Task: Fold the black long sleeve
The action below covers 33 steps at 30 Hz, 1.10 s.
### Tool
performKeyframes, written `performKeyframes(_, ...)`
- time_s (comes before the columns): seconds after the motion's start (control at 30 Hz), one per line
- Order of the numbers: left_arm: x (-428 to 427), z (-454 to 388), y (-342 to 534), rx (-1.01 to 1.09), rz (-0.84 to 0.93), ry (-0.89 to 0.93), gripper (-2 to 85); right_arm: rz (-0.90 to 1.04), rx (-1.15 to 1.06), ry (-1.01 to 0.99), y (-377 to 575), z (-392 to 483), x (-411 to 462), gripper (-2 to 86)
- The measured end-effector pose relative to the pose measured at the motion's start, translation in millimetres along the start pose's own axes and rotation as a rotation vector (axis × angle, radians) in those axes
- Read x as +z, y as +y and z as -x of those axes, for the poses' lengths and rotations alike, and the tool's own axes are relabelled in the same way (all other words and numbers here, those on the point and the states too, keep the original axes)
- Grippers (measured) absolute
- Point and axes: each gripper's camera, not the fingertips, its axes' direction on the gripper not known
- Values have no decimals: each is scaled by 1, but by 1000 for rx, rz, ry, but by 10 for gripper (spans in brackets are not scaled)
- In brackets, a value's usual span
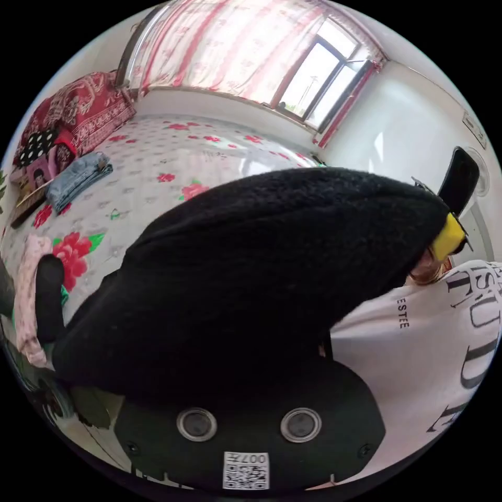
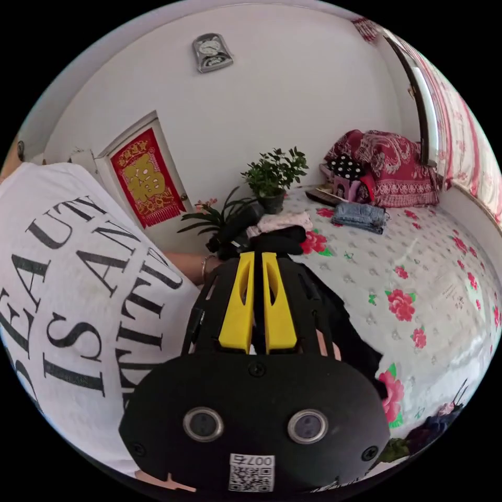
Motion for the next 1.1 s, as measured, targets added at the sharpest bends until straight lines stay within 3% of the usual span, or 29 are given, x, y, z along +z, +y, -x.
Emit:
performKeyframes(0.13,-23,10,31,3,15,-116,54,-76,45,-35,13,-20,-19,3)
performKeyframes(0.33,-37,24,45,74,100,-195,50,-45,98,126,41,-41,-44,5)
performKeyframes(0.4,-41,37,48,30,102,-247,54,31,149,157,53,-52,-44,6)
performKeyframes(0.5,-48,60,49,-60,69,-255,70,274,357,47,79,-90,-26,12)
performKeyframes(0.57,-44,69,46,-77,68,-260,87,319,400,49,84,-100,-24,19)
performKeyframes(0.77,22,87,34,-53,280,-177,131,133,433,231,43,-130,-39,60)
performKeyframes(0.87,55,85,38,-26,368,-147,137,158,463,214,23,-159,7,77)
performKeyframes(0.93,75,80,43,27,452,-172,141,296,501,115,24,-179,58,83)
performKeyframes(1.03,72,78,44,58,432,-192,138,502,577,35,46,-197,133,80)
performKeyframes(1.1,66,85,43,28,412,-175,135,504,582,123,54,-190,144,61)
